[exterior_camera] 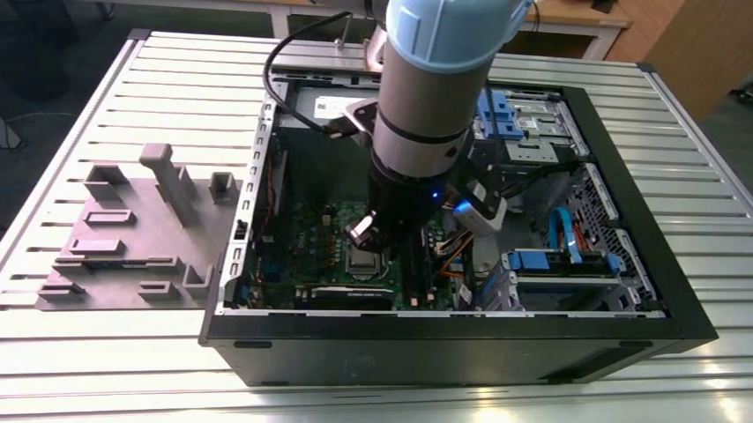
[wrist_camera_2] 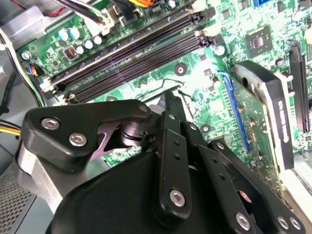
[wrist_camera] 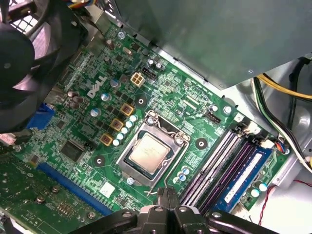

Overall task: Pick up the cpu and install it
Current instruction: 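Install the first cpu locking lever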

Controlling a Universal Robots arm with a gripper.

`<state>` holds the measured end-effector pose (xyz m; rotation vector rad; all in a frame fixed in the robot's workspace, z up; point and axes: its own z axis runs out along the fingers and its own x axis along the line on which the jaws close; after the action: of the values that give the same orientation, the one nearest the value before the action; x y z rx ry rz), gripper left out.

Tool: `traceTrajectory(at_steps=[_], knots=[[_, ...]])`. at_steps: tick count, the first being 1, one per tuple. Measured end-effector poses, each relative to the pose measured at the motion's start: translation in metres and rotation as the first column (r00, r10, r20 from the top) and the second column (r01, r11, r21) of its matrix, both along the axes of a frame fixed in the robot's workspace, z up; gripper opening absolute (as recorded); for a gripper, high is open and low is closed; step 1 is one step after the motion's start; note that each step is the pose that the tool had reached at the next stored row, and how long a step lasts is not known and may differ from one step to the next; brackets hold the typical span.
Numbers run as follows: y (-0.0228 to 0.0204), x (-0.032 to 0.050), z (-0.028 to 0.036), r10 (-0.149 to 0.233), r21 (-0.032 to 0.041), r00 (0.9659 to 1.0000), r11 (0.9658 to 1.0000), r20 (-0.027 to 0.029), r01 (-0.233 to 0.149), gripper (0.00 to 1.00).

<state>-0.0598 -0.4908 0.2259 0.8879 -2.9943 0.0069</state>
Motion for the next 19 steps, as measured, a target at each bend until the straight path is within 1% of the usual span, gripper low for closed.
traceTrajectory(at_steps=[4, 8, 11, 13, 18, 19], knots=[[0.002, -0.0065, -0.0009, -0.003, 0.0004, 1.0, 1.0, 0.0, 0.003, 0.1], [0.0034, -0.019, -0.0013, -0.008, 0.0009, 1.0, 1.0, 0.0001, 0.008, 0.1], [0.0037, -0.0209, -0.0002, -0.01, 0.0007, 0.9999, 0.9999, 0.0006, 0.01, 0.1], [0.0042, -0.021, 0.0037, -0.011, 0.0013, 0.9999, 0.9999, 0.0016, 0.011, 0.1], [0.0052, -0.021, 0.0216, -0.011, 0.0013, 0.9999, 0.9999, 0.0025, 0.011, 0.1], [0.0052, -0.0211, 0.0223, -0.011, 0.0014, 0.9999, 0.9999, 0.0027, 0.011, 0.1]])
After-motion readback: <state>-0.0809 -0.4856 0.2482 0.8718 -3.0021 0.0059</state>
